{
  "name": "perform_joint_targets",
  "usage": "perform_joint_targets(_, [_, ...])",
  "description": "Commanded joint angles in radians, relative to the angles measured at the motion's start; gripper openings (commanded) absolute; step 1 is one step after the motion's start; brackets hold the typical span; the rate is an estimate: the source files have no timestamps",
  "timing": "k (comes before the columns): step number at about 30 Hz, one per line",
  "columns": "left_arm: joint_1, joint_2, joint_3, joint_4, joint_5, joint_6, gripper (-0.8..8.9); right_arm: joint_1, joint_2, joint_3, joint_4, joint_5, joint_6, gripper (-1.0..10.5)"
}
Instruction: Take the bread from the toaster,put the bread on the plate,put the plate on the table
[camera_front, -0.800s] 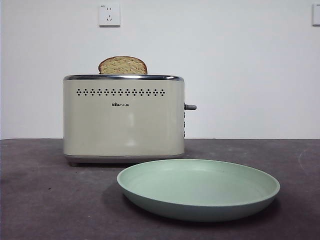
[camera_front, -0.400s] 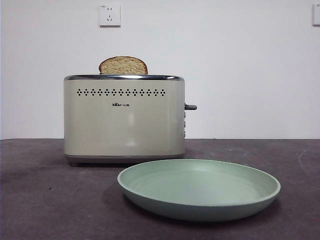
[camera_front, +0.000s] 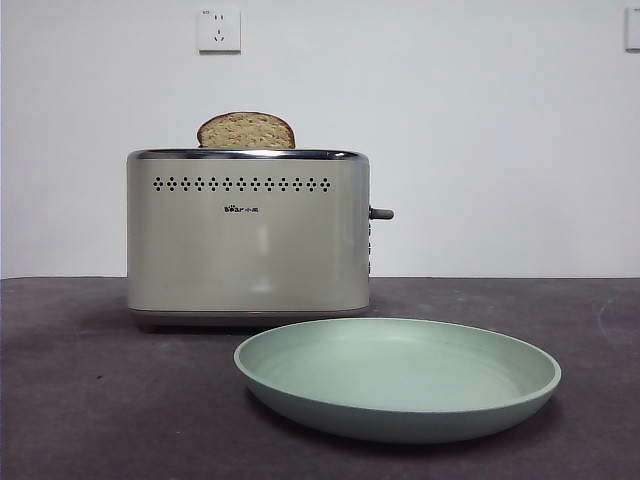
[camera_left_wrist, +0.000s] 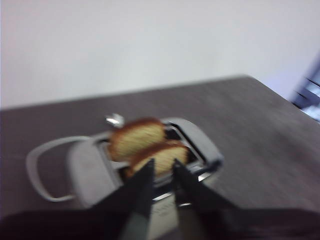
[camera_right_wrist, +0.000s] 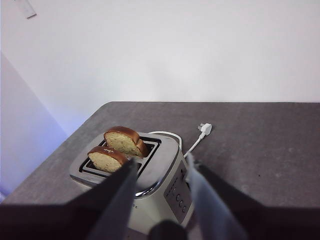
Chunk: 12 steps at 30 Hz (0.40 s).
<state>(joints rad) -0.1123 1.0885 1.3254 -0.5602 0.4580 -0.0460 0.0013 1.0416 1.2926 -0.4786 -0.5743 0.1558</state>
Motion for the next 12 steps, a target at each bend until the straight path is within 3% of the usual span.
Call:
perform_joint_targets(1, [0.0, 0.071, 0.066, -0.018, 0.048, 0.055, 3.88, 0.008, 0.002, 0.003, -0.003, -0.002, -0.019, 2.3])
perform_joint_targets(7, [-0.016, 0.252, 0.229, -0.06, 0.049, 0.138, 4.15, 0.008, 0.002, 0.003, -0.003, -0.003, -0.026, 2.3])
perform_joint_targets(12, [-0.039, 0.445, 0.449, -0.19, 0.081, 0.226, 4.12, 0.008, 0.004, 0.003, -0.003, -0.003, -0.027, 2.3])
